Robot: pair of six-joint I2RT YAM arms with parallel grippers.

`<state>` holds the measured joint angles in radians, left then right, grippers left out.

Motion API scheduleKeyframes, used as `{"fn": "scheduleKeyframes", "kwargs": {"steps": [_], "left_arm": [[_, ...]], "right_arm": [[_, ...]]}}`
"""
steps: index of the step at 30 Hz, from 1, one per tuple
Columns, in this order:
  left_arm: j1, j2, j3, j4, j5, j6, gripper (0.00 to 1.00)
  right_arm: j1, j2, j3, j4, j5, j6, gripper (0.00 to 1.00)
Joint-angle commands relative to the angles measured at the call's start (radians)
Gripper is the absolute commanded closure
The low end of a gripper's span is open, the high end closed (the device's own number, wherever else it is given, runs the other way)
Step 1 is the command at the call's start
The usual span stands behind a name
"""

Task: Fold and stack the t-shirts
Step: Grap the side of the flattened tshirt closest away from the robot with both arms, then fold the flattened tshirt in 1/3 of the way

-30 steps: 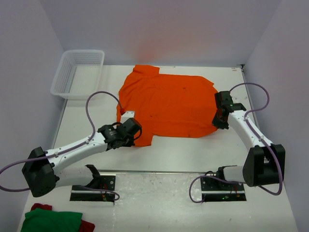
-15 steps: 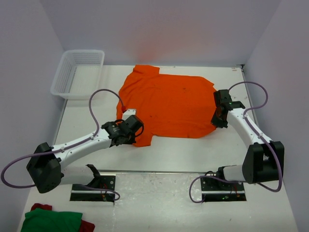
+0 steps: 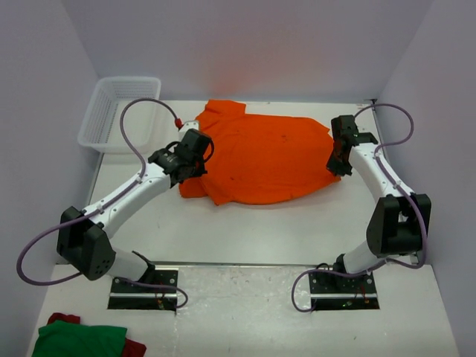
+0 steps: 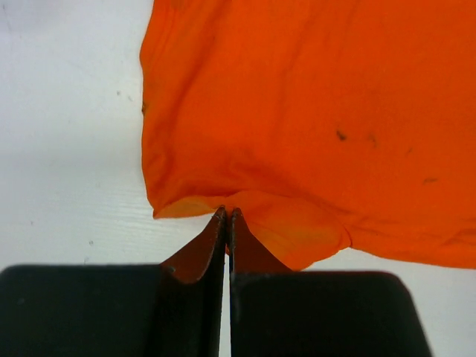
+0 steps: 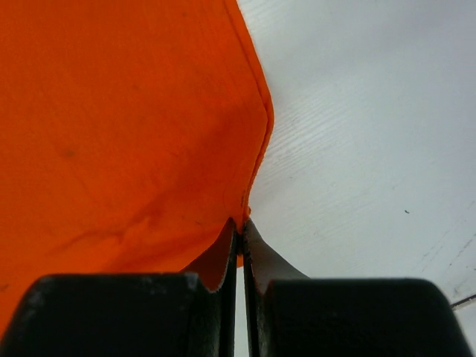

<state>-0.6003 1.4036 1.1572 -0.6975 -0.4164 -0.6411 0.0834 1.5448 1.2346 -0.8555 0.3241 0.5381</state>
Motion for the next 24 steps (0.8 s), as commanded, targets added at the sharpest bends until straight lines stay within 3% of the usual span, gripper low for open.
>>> {"fn": "scheduleKeyframes", "kwargs": {"steps": [1, 9, 24], "left_arm": [[0.037, 0.047, 0.128, 0.009, -0.032, 0.079, 1.00], [0.138, 0.127, 0.271, 0.007, 0.013, 0.139, 1.00], [0.211, 0.392, 0.562, -0.046, 0.050, 0.221, 1.00]], "right_arm": [[-0.030, 0.031, 0.071, -0.025, 0.024, -0.029, 1.00], [-0.079, 0.100, 0.143, -0.024, -0.010, -0.064, 1.00], [-0.128, 0.284, 0.347, -0.060, -0.053, -0.096, 1.00]]}}
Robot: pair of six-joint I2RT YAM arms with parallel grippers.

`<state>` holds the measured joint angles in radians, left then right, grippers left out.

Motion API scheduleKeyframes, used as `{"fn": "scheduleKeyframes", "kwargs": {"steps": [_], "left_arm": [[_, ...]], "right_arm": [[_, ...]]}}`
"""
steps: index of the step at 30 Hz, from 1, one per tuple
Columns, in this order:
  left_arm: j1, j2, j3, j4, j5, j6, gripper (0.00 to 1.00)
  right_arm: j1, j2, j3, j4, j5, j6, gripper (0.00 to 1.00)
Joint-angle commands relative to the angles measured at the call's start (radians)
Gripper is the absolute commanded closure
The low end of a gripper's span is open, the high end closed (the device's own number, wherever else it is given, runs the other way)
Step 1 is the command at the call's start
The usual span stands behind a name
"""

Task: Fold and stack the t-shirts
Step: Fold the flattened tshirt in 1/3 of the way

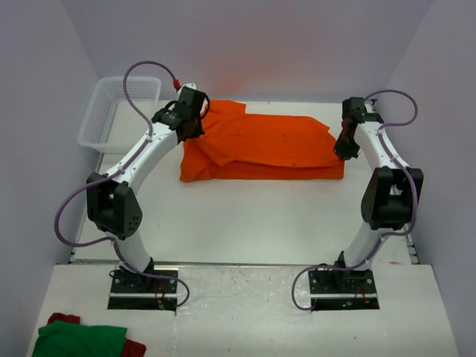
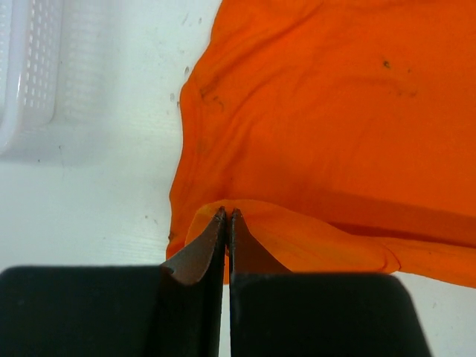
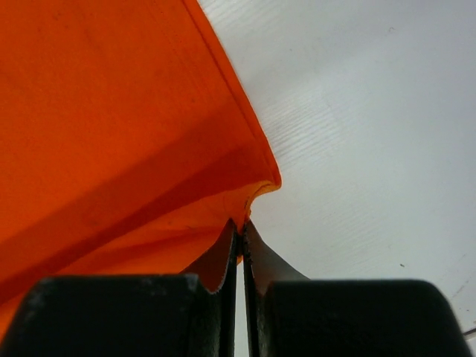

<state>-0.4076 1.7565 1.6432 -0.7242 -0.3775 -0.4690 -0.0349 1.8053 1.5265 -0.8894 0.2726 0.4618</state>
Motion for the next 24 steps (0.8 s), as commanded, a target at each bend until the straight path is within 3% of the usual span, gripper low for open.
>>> {"fn": "scheduleKeyframes", "kwargs": {"steps": [1, 12, 14, 17, 18, 21, 22, 23, 24], "left_arm": [[0.021, 0.056, 0.111, -0.024, 0.012, 0.050, 1.00], [0.041, 0.330, 0.383, -0.083, 0.055, 0.104, 1.00], [0.047, 0.359, 0.403, -0.075, 0.055, 0.113, 0.96], [0.050, 0.422, 0.441, -0.038, 0.035, 0.147, 0.84], [0.050, 0.429, 0.457, 0.004, 0.028, 0.179, 0.72], [0.049, 0.381, 0.385, 0.171, -0.066, 0.237, 0.64], [0.049, 0.359, 0.374, 0.198, -0.081, 0.247, 0.56], [0.047, 0.318, 0.366, 0.227, -0.107, 0.247, 0.35], [0.047, 0.293, 0.342, 0.241, -0.162, 0.247, 0.23]], "right_arm": [[-0.010, 0.031, 0.076, -0.029, -0.001, -0.025, 1.00], [-0.017, 0.175, 0.237, -0.066, -0.038, -0.052, 1.00], [-0.019, 0.204, 0.254, -0.060, -0.052, -0.067, 1.00], [-0.019, 0.253, 0.306, -0.054, -0.052, -0.080, 0.93], [-0.020, 0.264, 0.337, -0.048, -0.049, -0.083, 0.90], [-0.019, 0.258, 0.360, 0.016, -0.013, -0.094, 0.81], [-0.019, 0.249, 0.359, 0.030, 0.002, -0.110, 0.73], [-0.020, 0.230, 0.363, 0.036, 0.022, -0.112, 0.53], [-0.020, 0.223, 0.386, 0.033, 0.040, -0.115, 0.44]]}}
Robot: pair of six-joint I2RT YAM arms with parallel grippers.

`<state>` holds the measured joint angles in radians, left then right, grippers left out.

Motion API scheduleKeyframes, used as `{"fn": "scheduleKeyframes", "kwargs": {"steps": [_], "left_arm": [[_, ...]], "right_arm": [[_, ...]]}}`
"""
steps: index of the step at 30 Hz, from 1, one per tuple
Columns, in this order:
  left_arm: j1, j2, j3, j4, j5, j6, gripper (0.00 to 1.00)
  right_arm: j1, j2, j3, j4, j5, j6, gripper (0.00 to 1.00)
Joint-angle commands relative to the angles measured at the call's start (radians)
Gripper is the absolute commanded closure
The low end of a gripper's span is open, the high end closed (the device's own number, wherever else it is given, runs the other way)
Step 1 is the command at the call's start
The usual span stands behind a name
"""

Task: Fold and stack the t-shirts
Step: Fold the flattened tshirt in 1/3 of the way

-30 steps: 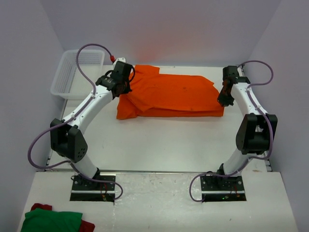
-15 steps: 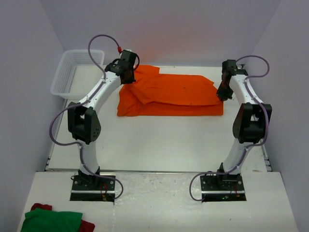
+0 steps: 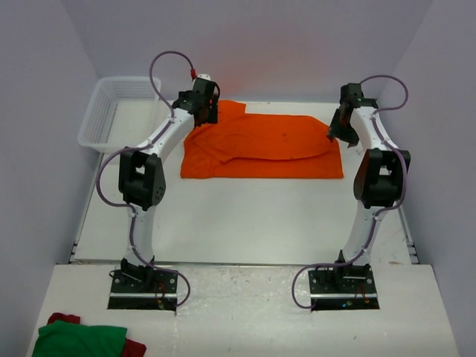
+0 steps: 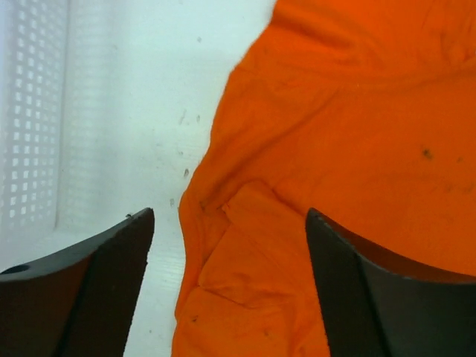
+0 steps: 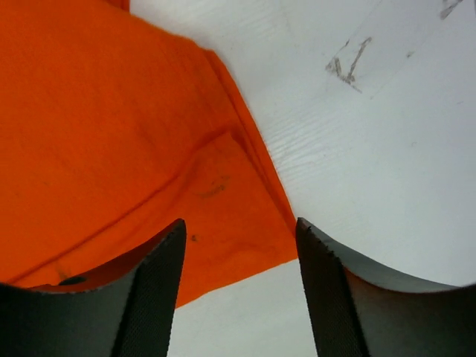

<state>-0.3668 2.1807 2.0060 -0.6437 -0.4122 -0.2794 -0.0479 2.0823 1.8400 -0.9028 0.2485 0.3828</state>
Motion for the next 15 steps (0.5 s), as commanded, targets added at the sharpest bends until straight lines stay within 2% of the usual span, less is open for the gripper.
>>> {"fn": "scheduleKeyframes", "kwargs": {"steps": [1, 2, 5, 7, 8, 9, 10, 11, 12, 13, 15], "left_arm": [[0.005, -0.154, -0.033, 0.171, -0.144, 0.054, 0.14], [0.005, -0.192, -0.041, 0.171, -0.155, 0.043, 0.00], [-0.001, -0.264, -0.071, 0.071, -0.155, -0.083, 0.00], [-0.007, -0.336, -0.136, 0.047, -0.073, -0.144, 0.00], [-0.008, -0.363, -0.223, 0.033, -0.038, -0.200, 0.02], [-0.008, -0.387, -0.275, 0.033, 0.028, -0.220, 0.10], [-0.008, -0.439, -0.327, 0.033, 0.051, -0.248, 0.67], [-0.008, -0.468, -0.445, 0.058, 0.108, -0.279, 1.00], [-0.009, -0.492, -0.508, 0.077, 0.136, -0.288, 1.00], [-0.009, -0.539, -0.562, 0.120, 0.166, -0.288, 1.00], [-0.009, -0.565, -0.676, 0.118, 0.159, -0.302, 1.00]], "right_arm": [[-0.007, -0.063, 0.080, 0.045, 0.066, -0.042, 0.36], [-0.006, -0.088, 0.085, 0.050, 0.063, -0.050, 0.29], [-0.004, -0.132, 0.077, 0.026, 0.066, -0.035, 0.27], [0.009, -0.189, 0.022, -0.002, 0.003, -0.012, 0.27], [0.019, -0.235, -0.036, -0.013, -0.002, -0.004, 0.27], [0.031, -0.266, -0.083, -0.001, -0.002, 0.002, 0.29], [0.040, -0.295, -0.129, 0.017, -0.014, -0.002, 0.41], [0.040, -0.324, -0.221, 0.060, -0.027, -0.004, 0.92], [0.040, -0.374, -0.263, 0.077, -0.040, 0.002, 1.00], [0.040, -0.395, -0.304, 0.111, -0.087, -0.008, 1.00], [0.040, -0.398, -0.325, 0.104, -0.080, 0.002, 1.00]]}}
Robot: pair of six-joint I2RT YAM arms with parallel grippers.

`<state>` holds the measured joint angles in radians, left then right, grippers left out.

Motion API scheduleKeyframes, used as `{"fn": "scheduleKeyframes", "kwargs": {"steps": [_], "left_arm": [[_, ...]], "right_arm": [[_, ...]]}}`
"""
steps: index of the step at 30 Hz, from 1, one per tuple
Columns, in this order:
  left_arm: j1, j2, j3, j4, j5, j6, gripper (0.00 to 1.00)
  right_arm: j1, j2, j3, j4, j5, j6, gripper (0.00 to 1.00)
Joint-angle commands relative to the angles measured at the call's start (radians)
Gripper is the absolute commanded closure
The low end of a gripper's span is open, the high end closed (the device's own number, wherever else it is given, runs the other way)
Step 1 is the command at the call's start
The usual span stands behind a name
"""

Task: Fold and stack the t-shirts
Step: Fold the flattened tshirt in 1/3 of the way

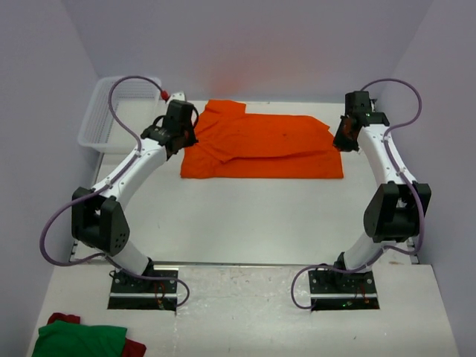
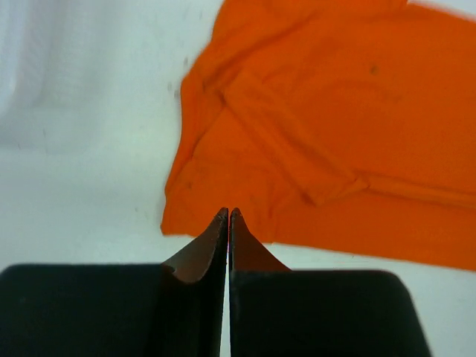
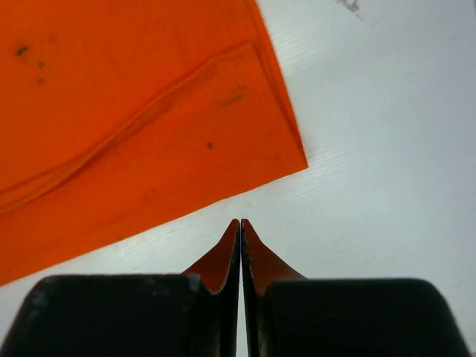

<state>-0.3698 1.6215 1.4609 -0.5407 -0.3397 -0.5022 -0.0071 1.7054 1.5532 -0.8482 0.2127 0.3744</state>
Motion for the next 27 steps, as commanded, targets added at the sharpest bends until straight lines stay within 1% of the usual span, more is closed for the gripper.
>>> {"fn": "scheduleKeyframes", "kwargs": {"steps": [1, 2, 5, 9, 12, 22, 27], "left_arm": [[-0.006, -0.018, -0.154, 0.018, 0.094, -0.078, 1.00], [-0.006, -0.017, -0.183, 0.019, 0.108, -0.064, 1.00], [-0.006, 0.012, -0.200, -0.010, 0.108, -0.046, 1.00], [-0.003, 0.064, -0.194, -0.033, 0.056, -0.047, 1.00], [-0.001, 0.090, -0.191, -0.015, 0.057, -0.042, 1.00], [0.028, 0.247, -0.143, -0.002, 0.093, -0.033, 1.00], [0.045, 0.291, -0.131, 0.010, 0.103, -0.036, 1.00]], "right_arm": [[-0.001, -0.015, -0.035, 0.041, -0.093, 0.001, 1.00], [-0.001, -0.007, -0.028, 0.029, -0.105, -0.002, 1.00], [0.051, 0.000, -0.053, 0.049, -0.130, 0.008, 1.00], [0.123, 0.008, -0.071, 0.070, -0.119, 0.018, 1.00], [0.154, 0.045, -0.067, 0.072, -0.107, 0.017, 1.00], [0.168, 0.187, -0.018, 0.064, -0.128, 0.008, 1.00], [0.177, 0.250, 0.005, 0.078, -0.165, -0.002, 1.00]]}}
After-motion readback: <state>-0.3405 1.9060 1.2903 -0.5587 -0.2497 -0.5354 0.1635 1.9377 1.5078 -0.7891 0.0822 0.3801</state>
